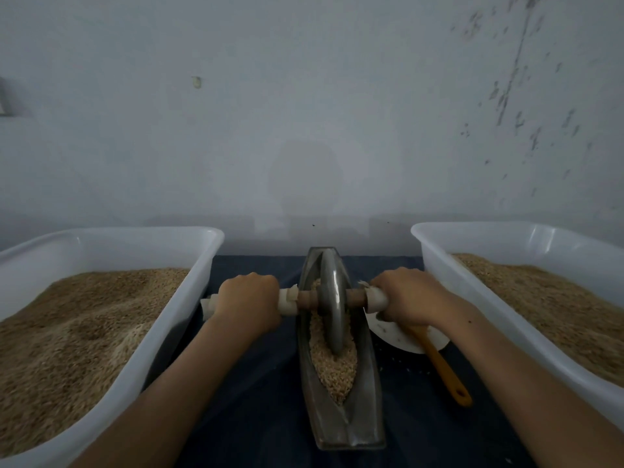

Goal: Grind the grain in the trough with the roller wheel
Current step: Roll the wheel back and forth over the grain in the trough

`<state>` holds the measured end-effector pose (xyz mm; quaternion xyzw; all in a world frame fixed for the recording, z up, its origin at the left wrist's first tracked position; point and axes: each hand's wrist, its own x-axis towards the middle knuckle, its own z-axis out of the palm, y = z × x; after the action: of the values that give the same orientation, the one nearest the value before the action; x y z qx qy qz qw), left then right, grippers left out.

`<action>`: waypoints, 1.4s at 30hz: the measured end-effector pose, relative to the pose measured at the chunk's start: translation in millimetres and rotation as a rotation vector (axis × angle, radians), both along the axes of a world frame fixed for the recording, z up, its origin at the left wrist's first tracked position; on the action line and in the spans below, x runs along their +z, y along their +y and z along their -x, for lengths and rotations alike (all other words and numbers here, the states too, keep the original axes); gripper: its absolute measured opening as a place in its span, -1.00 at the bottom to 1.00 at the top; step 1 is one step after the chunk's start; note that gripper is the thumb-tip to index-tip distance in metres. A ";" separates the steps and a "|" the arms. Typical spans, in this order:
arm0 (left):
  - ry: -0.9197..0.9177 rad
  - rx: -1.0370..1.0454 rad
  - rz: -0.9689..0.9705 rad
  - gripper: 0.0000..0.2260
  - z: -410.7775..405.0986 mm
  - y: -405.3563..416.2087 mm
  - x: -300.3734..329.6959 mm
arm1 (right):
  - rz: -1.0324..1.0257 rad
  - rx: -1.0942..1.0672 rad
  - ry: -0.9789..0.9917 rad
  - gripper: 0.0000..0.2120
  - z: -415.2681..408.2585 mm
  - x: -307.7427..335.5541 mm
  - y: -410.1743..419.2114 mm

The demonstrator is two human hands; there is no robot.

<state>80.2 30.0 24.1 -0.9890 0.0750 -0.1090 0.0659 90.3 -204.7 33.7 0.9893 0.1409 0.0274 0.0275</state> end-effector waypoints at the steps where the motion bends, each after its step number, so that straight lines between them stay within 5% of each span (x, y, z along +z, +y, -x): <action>1: 0.046 0.007 -0.009 -0.80 0.9 -0.2 1.4 | 0.017 -0.006 0.057 -0.80 1.2 3.2 0.1; 7: 0.108 0.024 -0.050 -0.79 1.3 -3.9 6.9 | -0.018 -0.043 0.219 -0.71 2.5 3.9 -2.3; 11: 0.017 0.016 0.020 -0.87 -1.4 -2.3 0.7 | -0.030 -0.023 -0.044 -0.96 -2.0 -6.0 1.2; 17: -0.088 -0.010 0.141 -0.91 -7.3 4.7 -13.5 | 0.034 0.015 -0.409 -0.91 -9.5 -19.0 7.3; 22: 0.080 -0.023 0.085 -0.88 -10.2 7.2 -3.1 | 0.033 0.022 -0.147 -0.92 -2.4 -2.3 4.4; 28: 0.265 -0.013 0.046 -0.75 -9.2 8.6 2.3 | 0.067 0.003 0.142 -0.69 5.3 11.1 3.7; 35: 0.052 0.015 0.063 -0.84 -10.8 4.4 -5.1 | -0.001 0.003 -0.174 -0.98 -1.3 -5.6 4.5; 38: -0.123 -0.009 0.080 -0.88 -8.3 1.6 -8.6 | -0.041 -0.024 -0.302 -0.89 -7.5 -15.9 3.5; 42: -0.139 -0.019 0.053 -0.84 -5.4 0.7 -6.5 | -0.053 -0.019 -0.268 -0.92 -7.3 -16.6 1.3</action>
<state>85.6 30.7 17.5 -0.9797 0.0766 -0.1801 0.0436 97.6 -203.4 17.1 0.9784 0.1259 0.1628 0.0204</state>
